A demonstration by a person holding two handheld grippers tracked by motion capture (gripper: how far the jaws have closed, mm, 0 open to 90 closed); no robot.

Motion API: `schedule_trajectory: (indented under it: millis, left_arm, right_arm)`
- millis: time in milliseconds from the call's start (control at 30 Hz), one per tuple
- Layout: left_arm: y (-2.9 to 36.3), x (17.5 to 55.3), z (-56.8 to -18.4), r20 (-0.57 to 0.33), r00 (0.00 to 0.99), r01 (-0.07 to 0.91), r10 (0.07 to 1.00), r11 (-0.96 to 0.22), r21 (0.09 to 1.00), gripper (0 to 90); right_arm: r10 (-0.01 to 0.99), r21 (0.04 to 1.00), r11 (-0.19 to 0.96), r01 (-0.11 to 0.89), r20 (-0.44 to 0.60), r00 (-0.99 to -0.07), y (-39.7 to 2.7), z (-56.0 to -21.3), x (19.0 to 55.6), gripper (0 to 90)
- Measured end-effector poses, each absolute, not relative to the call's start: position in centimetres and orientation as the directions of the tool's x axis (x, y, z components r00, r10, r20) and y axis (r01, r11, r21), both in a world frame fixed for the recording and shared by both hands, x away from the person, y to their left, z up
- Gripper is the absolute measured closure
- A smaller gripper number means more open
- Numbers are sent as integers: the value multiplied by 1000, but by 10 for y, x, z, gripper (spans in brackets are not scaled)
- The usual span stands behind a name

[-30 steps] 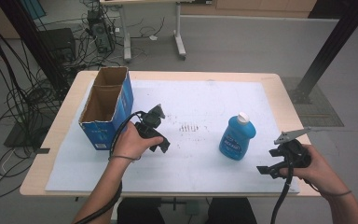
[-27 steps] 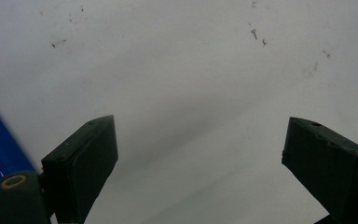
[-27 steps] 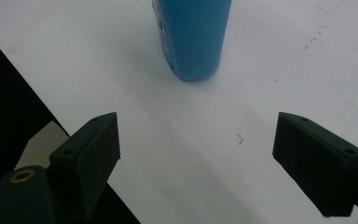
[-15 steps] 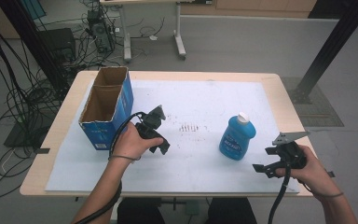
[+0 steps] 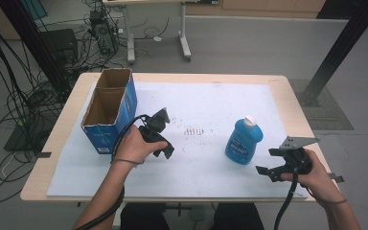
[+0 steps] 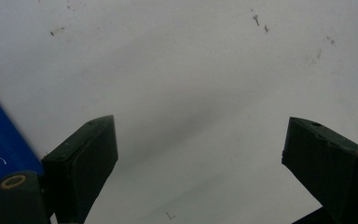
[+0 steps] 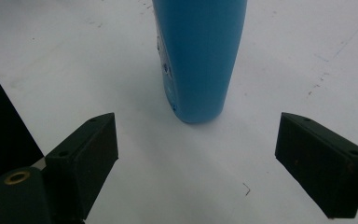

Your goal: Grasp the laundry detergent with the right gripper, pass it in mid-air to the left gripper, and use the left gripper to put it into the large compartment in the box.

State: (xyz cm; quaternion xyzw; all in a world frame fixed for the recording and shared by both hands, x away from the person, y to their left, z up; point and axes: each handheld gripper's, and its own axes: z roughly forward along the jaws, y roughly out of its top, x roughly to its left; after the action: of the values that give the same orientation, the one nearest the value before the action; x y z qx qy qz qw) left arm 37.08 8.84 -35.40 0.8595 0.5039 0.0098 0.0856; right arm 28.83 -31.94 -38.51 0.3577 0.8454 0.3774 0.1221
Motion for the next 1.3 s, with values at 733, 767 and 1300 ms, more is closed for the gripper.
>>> schedule_trajectory:
  millis: [733, 767, 1300]
  left_arm:
    - [86, 369, -353, -69, 497, 862, 865, -482, 156, 106]
    - [86, 369, -353, -69, 497, 862, 865, -483, 156, 106]
    - [84, 366, -353, -72, 500, 860, 863, -485, 158, 106]
  right_arm:
    - [689, 805, 392, 446, 64, -721, -318, -392, 286, 121]
    - [689, 808, 389, 442, 63, -722, -318, -392, 286, 120]
    - [687, 865, 319, 388, 71, -723, -321, -400, 285, 120]
